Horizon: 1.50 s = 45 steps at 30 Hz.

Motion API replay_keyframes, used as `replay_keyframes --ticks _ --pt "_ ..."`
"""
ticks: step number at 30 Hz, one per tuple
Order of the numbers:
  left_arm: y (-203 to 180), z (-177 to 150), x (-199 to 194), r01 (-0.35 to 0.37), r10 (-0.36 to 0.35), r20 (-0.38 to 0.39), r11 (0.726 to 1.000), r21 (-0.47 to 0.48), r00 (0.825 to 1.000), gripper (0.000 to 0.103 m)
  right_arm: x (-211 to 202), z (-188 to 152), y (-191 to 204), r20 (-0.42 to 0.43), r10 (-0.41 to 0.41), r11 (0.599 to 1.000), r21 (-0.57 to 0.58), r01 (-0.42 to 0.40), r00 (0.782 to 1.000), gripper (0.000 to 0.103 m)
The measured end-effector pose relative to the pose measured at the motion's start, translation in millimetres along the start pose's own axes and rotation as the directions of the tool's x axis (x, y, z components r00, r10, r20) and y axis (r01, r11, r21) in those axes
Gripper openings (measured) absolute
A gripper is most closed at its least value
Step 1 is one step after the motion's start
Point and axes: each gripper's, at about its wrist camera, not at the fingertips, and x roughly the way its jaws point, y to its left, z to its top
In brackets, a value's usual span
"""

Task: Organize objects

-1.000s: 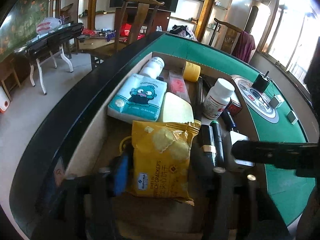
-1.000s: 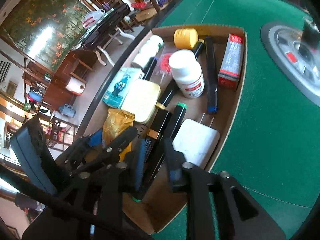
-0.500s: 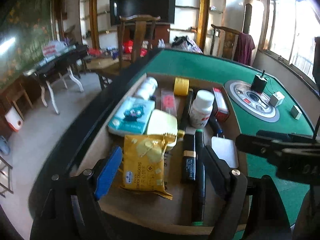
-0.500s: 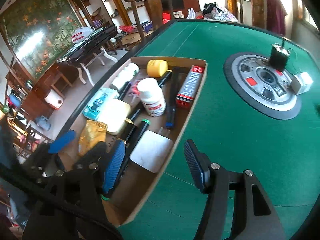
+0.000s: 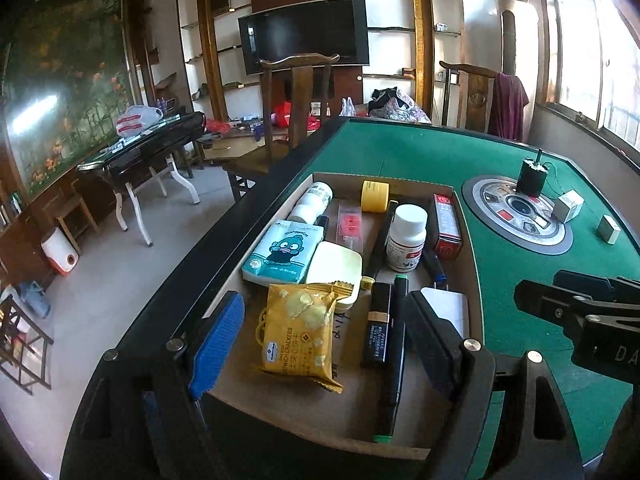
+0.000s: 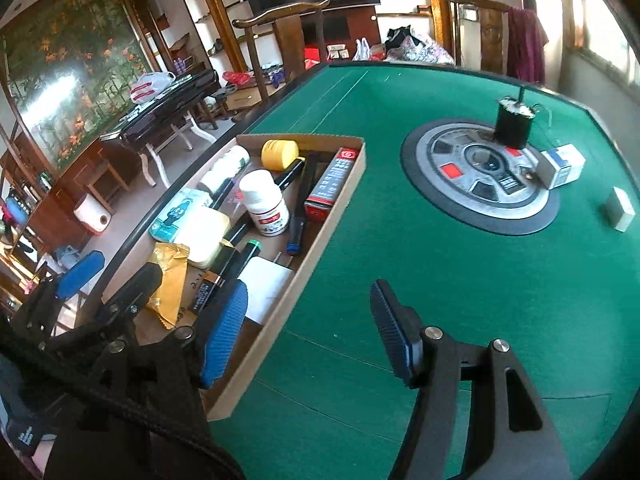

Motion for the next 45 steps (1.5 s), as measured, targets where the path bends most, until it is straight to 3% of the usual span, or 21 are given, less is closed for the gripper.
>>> replay_keyframes --ticks 17,28,33,34,35,36,38,42,45 --pt "-21 -2 -12 -0.025 0.025 0.015 0.999 0.033 1.0 0.077 -8 -12 -22 0.003 -0.078 0.997 0.017 0.078 0.997 0.065" --pt "-28 -4 -10 -0.033 0.033 0.007 0.999 0.039 0.999 0.077 -4 -16 -26 -0.015 -0.086 0.996 0.019 0.086 0.996 0.065" --pt "-19 2 -27 -0.058 0.061 0.104 0.998 -0.035 0.993 0.077 -2 -16 -27 -0.017 -0.095 0.995 0.019 0.095 0.995 0.065" --pt "-16 3 -33 -0.029 0.036 0.138 0.998 -0.058 0.99 0.08 -1 -16 -27 -0.017 -0.103 0.994 0.017 0.103 0.995 0.065" --pt "-11 4 -38 -0.01 0.023 0.153 0.996 -0.087 0.988 0.098 0 -16 -28 -0.016 -0.113 0.993 0.015 0.113 0.993 0.065" --pt "-8 4 -41 -0.02 0.037 0.154 0.993 -0.115 0.987 0.102 1 -16 -28 -0.014 -0.129 0.992 0.01 0.129 0.991 0.065" --pt "-6 5 -36 -0.021 0.038 0.127 0.991 -0.13 0.991 0.102 3 -16 -27 -0.015 -0.148 0.989 0.002 0.148 0.989 0.065" --pt "3 0 -14 0.099 -0.094 0.038 0.982 -0.16 0.995 0.102 5 -19 -21 -0.018 -0.155 0.988 -0.024 0.154 0.988 0.065" --pt "5 -3 -15 0.051 -0.042 0.057 0.984 -0.172 0.998 0.102 6 -21 -13 -0.013 -0.179 0.982 -0.064 0.178 0.984 0.065"
